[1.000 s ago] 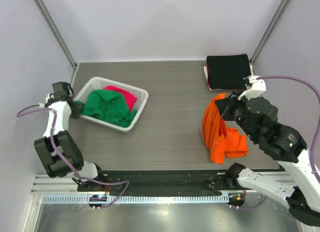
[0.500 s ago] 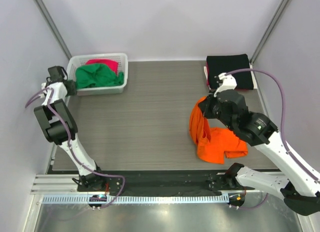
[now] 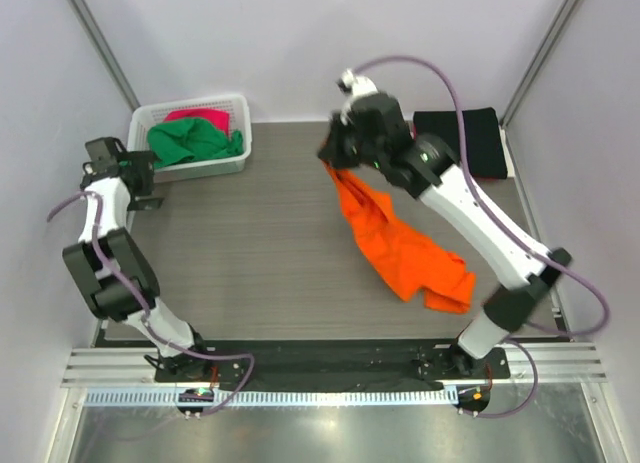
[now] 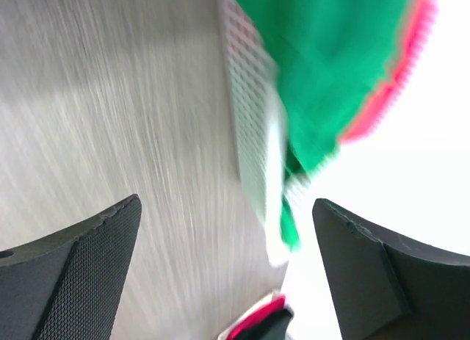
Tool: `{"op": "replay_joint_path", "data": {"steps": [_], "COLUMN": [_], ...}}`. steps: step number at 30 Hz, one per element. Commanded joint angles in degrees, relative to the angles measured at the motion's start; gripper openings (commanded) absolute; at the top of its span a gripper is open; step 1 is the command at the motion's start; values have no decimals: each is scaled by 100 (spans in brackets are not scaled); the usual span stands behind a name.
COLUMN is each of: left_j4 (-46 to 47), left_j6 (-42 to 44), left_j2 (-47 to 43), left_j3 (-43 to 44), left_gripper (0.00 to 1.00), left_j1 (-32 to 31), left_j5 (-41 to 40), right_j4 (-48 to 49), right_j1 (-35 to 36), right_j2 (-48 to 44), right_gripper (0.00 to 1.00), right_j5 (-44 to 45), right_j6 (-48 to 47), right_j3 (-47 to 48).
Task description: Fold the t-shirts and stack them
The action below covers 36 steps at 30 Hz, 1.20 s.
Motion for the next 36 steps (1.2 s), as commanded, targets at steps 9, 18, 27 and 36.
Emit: {"op": "replay_joint_path", "data": {"steps": [9,18,27,36], "left_j4": [-1855,-2402,-2727,-2641], "left_j6": [2237,2907,3618,3488], "left_j2": [-2450,-3926,-4640,-4455], "left_j3": [646,86,-1673,-2587], "left_gripper": [100,100,100,91], "left_j1": [196,135,-708,-2079], "left_j5": [163,435,251,-513], "right_j4": [682,-247,-1129,-162], "right_j1": [-125,-555,-2481,722], "right_j2": [3,-3567,-3048,-3157], "right_gripper": [1,50,100,100], "right_j5": [560,3161,-7,-74], "right_j6": [235,1447,1500,3565], "right_j3": [2983,-2073,-4325,-5284]}}
